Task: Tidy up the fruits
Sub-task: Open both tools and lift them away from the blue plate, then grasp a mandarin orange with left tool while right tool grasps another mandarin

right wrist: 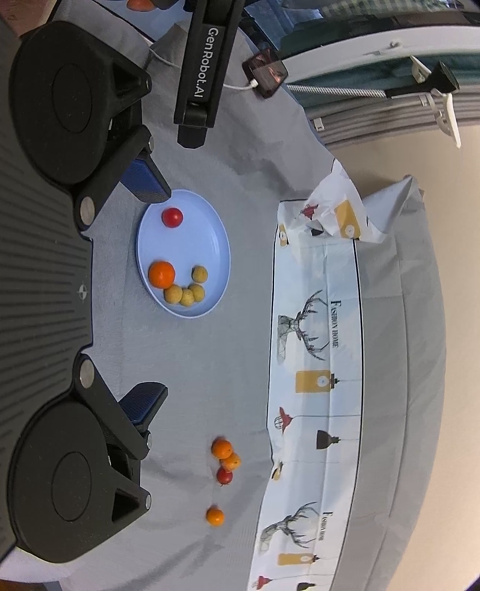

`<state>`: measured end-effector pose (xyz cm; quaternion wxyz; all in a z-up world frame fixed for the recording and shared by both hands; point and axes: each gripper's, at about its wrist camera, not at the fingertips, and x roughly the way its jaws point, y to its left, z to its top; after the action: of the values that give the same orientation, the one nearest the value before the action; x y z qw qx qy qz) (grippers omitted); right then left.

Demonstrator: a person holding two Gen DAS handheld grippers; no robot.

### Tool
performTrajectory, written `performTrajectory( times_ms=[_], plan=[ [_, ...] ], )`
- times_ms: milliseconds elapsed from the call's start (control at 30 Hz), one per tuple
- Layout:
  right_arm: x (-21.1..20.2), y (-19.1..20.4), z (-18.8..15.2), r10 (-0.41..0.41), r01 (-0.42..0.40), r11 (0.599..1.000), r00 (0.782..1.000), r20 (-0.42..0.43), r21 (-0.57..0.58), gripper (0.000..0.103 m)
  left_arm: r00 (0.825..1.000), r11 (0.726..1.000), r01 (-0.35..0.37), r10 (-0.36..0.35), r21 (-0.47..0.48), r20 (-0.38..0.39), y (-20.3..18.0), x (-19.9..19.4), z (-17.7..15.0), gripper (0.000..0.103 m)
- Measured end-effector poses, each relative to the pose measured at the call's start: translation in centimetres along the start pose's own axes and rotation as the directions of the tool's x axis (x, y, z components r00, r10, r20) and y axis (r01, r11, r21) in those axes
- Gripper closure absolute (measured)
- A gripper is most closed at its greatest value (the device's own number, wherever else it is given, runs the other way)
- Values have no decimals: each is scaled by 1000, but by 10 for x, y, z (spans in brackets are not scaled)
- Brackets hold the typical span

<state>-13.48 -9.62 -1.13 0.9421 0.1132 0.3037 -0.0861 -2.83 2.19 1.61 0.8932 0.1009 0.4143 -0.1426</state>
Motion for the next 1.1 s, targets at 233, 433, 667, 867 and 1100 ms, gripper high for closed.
performTrajectory(
  times_ms=[233,433,667,867,1100],
  plan=[
    [10,-38,-4,-42,42,995,999,-4,91,1,996,999,29,-27,24,-81,-34,29,19,0],
    [22,-91,-3,-141,138,975,990,4,174,1,993,996,59,-51,68,-109,-79,61,50,0],
    [54,-189,6,-330,310,910,943,27,276,1,988,973,136,-118,185,-104,-177,129,98,0],
    [121,-291,11,-475,456,822,879,-31,340,1,976,945,200,-170,258,-133,-277,220,123,0],
    [224,-373,11,-483,495,796,866,-127,349,1,958,918,251,-190,308,-215,-357,315,140,0]
  ],
)
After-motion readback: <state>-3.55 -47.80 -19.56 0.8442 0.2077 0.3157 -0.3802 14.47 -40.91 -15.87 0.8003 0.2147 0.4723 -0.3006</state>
